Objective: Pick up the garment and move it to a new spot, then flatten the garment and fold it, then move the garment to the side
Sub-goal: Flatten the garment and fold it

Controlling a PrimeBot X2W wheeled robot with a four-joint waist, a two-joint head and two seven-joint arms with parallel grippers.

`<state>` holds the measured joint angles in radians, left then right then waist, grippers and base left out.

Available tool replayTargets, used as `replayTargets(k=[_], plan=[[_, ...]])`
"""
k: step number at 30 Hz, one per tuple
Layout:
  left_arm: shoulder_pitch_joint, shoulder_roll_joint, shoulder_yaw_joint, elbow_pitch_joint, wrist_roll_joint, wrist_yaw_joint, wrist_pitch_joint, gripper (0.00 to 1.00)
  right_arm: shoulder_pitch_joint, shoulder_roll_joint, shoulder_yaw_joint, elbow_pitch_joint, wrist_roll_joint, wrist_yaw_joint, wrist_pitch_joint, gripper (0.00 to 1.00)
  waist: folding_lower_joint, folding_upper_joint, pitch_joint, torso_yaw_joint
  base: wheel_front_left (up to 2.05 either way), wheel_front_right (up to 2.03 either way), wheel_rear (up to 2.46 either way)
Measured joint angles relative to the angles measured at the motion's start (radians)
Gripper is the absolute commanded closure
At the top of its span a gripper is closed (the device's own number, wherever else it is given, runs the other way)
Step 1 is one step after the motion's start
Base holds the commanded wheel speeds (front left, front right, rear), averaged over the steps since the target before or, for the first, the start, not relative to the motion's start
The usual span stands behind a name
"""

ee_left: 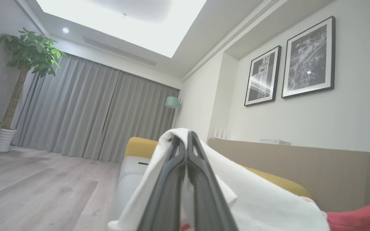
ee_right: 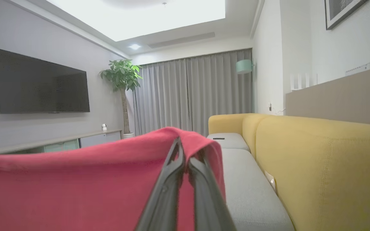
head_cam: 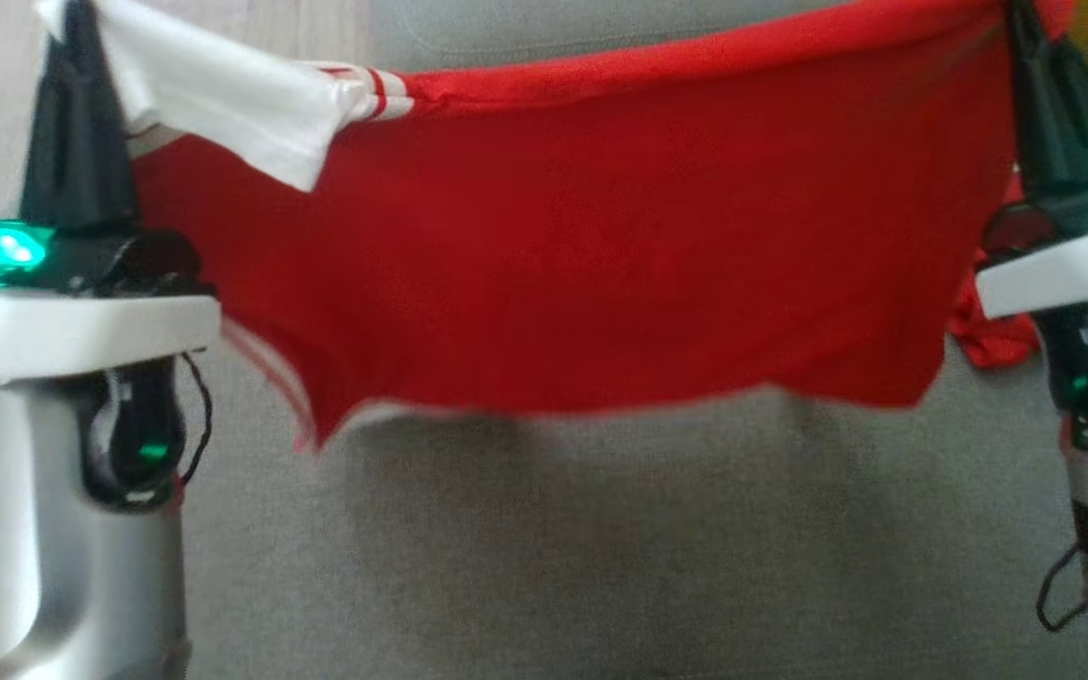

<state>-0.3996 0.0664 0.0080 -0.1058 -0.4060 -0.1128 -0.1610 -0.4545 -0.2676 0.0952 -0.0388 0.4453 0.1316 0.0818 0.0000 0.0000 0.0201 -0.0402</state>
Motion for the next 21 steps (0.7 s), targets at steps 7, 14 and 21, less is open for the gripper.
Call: replayTargets(k=[7, 14, 21], plan=[[-0.007, 0.031, 0.003, -0.103, -0.035, 0.016, 0.116, 1.0, 0.023, 0.011, -0.076, -0.091, -0.051, 0.0, 0.093, 1.0, 0.0, 0.0, 0.062, 0.006, 0.0, 0.0, 0.0], [-0.335, 0.104, -0.038, 0.123, -0.021, 0.001, 0.173, 1.0, -0.272, 0.007, -0.076, 0.082, -0.051, 0.0, 0.138, 1.0, 0.0003, 0.0, 0.194, 0.008, 0.0, 0.0, 0.0], [-0.755, 0.158, -0.072, 0.479, 0.021, -0.011, 0.079, 1.0, -0.717, -0.038, 0.012, 0.449, -0.126, 0.0, -0.01, 1.0, 0.0005, -0.0001, 0.34, 0.009, 0.0, 0.0, 0.0]])
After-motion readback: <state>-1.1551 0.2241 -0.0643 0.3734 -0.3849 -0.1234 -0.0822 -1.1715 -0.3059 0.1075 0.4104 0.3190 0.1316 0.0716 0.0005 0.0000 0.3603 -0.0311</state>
